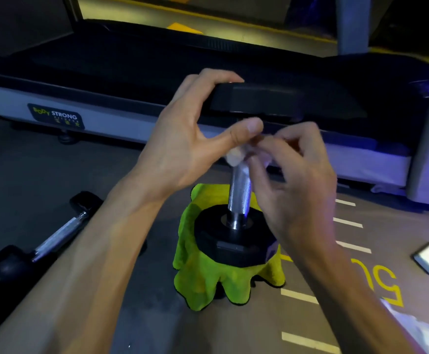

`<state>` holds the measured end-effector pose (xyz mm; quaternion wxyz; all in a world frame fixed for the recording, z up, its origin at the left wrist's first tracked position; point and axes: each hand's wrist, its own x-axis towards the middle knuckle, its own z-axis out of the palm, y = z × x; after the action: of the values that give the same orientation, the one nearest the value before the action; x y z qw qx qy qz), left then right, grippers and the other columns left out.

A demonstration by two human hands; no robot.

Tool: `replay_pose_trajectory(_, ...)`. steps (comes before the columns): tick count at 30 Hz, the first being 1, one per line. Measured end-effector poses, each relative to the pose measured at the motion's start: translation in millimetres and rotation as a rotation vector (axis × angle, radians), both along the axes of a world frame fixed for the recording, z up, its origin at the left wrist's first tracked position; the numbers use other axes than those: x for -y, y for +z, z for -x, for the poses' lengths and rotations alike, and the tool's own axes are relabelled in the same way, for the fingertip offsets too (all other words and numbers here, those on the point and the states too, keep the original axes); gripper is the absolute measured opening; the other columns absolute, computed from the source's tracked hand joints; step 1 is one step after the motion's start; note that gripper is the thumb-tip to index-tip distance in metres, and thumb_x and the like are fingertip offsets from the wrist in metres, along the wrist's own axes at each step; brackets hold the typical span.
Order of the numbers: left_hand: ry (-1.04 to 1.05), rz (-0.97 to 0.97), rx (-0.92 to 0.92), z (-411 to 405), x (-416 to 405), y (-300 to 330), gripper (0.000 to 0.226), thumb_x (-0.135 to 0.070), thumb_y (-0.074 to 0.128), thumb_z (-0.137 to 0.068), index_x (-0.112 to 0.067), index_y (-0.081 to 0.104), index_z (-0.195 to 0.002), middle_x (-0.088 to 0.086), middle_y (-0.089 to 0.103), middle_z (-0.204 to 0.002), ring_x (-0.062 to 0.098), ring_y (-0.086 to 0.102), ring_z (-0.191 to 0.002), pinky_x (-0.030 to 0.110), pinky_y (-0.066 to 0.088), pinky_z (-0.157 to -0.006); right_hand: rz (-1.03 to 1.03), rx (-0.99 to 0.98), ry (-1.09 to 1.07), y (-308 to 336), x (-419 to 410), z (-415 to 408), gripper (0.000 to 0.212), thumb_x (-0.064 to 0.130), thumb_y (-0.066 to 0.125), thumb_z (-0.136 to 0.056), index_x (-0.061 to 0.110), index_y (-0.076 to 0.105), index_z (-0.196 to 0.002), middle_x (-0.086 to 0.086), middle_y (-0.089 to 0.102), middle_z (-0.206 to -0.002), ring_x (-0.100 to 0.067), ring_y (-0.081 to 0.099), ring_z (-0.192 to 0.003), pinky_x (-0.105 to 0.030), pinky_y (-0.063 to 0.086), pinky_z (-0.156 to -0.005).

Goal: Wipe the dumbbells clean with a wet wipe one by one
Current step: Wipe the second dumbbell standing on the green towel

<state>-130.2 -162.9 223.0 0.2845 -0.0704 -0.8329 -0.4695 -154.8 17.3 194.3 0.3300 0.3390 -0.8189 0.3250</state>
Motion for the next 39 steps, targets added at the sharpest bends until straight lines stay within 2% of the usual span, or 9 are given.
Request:
replay_pose_trajectory(3,0.009,-0.010,0.018,-0.2,0.2,0.3,0.045,-0.057,0.059,-0.096,-0.032,0.056,-0.133,-0.013,0.053,-0.119,0.008,0.056,-0.121,0.042,0.048,-0.106,0.079,-0.004,0.000,-4.4,2.8,-1.2,0.012,0.011,0.066,-0.096,0.009,0.075,-0.105,0.001,0.053,-0.095,-0.017,0.057,-0.080,-0.032,0.048,-0.067)
replay_pose_trajectory(7,-0.002,-0.023,0.026,-0.2,-0.9,0.9,0.041,-0.055,0.056,-0.098,-0.035,0.056,-0.134,-0.015,0.052,-0.120,0.009,0.055,-0.123,0.044,0.048,-0.107,0.055,-0.035,0.044,-8.2,0.0,-0.3,0.013,0.008,0.071,-0.094,0.010,0.077,-0.104,-0.005,0.063,-0.101,-0.016,0.060,-0.087,-0.024,0.050,-0.074)
replay_pose_trajectory(9,-0.013,-0.026,0.036,0.9,-0.7,1.5,0.040,-0.054,0.054,-0.100,-0.034,0.056,-0.134,-0.014,0.052,-0.121,0.007,0.055,-0.122,0.040,0.048,-0.107,-0.008,-0.048,0.064,-14.0,-4.1,-2.0,0.017,0.005,0.073,-0.092,0.008,0.077,-0.108,-0.008,0.064,-0.104,-0.019,0.062,-0.091,-0.026,0.051,-0.077)
replay_pose_trajectory(12,-0.004,-0.014,0.018,2.3,0.0,3.1,0.036,-0.048,0.045,-0.105,-0.031,0.058,-0.134,-0.013,0.053,-0.117,-0.003,0.053,-0.112,0.017,0.040,-0.099,-0.086,-0.020,0.094,-27.4,-10.2,-10.9,0.019,0.005,0.072,-0.092,0.007,0.077,-0.110,-0.009,0.063,-0.102,-0.025,0.063,-0.089,-0.030,0.052,-0.079)
replay_pose_trajectory(14,0.004,-0.027,0.017,2.0,-0.4,3.7,0.035,-0.043,0.040,-0.108,-0.029,0.060,-0.133,-0.013,0.054,-0.113,-0.005,0.052,-0.108,0.010,0.035,-0.094,-0.114,-0.018,0.106,-29.5,-10.5,-13.5,0.022,0.002,0.072,-0.090,0.007,0.077,-0.111,-0.010,0.062,-0.103,-0.027,0.062,-0.091,-0.034,0.053,-0.081)
replay_pose_trajectory(20,-0.019,-0.058,0.036,0.3,-0.7,4.6,0.033,-0.042,0.038,-0.108,-0.032,0.060,-0.132,-0.011,0.055,-0.119,-0.003,0.054,-0.111,0.010,0.039,-0.093,-0.105,-0.071,0.028,-8.7,2.3,0.1,0.035,0.004,0.064,-0.096,0.003,0.065,-0.131,-0.018,0.057,-0.124,-0.029,0.054,-0.117,-0.030,0.044,-0.104)
replay_pose_trajectory(26,-0.002,-0.054,0.003,-0.5,-0.5,4.1,0.029,-0.043,0.041,-0.107,-0.035,0.060,-0.128,-0.018,0.053,-0.110,-0.003,0.054,-0.105,0.013,0.038,-0.093,-0.143,0.008,0.080,-26.6,-1.0,-21.1,0.034,0.005,0.062,-0.093,0.003,0.068,-0.127,-0.011,0.061,-0.127,-0.030,0.054,-0.119,-0.042,0.046,-0.102)
replay_pose_trajectory(32,-0.013,-0.052,-0.001,-4.1,-3.8,5.7,0.029,-0.039,0.042,-0.108,-0.031,0.061,-0.128,-0.014,0.055,-0.116,-0.005,0.054,-0.110,0.010,0.037,-0.093,-0.222,0.003,0.018,-11.5,8.7,-23.8,0.047,0.017,0.058,-0.096,0.002,0.056,-0.141,-0.012,0.050,-0.146,-0.033,0.044,-0.138,-0.046,0.038,-0.114)
replay_pose_trajectory(39,-0.023,-0.052,-0.010,-6.4,-6.7,5.6,0.026,-0.041,0.043,-0.107,-0.036,0.060,-0.126,-0.018,0.054,-0.114,-0.002,0.055,-0.109,0.012,0.039,-0.091,-0.227,0.002,0.017,-7.3,5.7,-27.1,0.046,0.022,0.061,-0.095,0.002,0.059,-0.136,-0.011,0.055,-0.140,-0.031,0.049,-0.132,-0.048,0.038,-0.113)
